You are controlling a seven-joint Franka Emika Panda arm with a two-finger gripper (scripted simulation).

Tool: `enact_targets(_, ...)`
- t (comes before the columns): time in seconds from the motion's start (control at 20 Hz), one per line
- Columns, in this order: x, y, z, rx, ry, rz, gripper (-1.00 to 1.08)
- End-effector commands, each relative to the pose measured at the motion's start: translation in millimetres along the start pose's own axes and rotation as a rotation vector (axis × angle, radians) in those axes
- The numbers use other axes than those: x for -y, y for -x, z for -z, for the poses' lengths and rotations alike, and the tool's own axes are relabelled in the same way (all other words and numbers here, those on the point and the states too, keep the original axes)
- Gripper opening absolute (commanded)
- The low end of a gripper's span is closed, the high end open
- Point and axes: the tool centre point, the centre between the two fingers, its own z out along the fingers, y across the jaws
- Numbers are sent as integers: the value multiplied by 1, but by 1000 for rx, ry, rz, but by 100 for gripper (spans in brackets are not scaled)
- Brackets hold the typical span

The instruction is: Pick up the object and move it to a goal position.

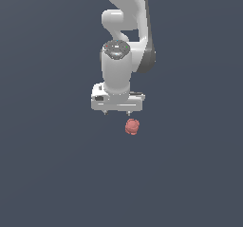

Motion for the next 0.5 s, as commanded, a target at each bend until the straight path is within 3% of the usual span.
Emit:
enact_targets(0.0, 0, 0, 0, 0, 0, 0, 100)
enact_targets(0.45, -24, 18, -17, 62, -7, -54, 100)
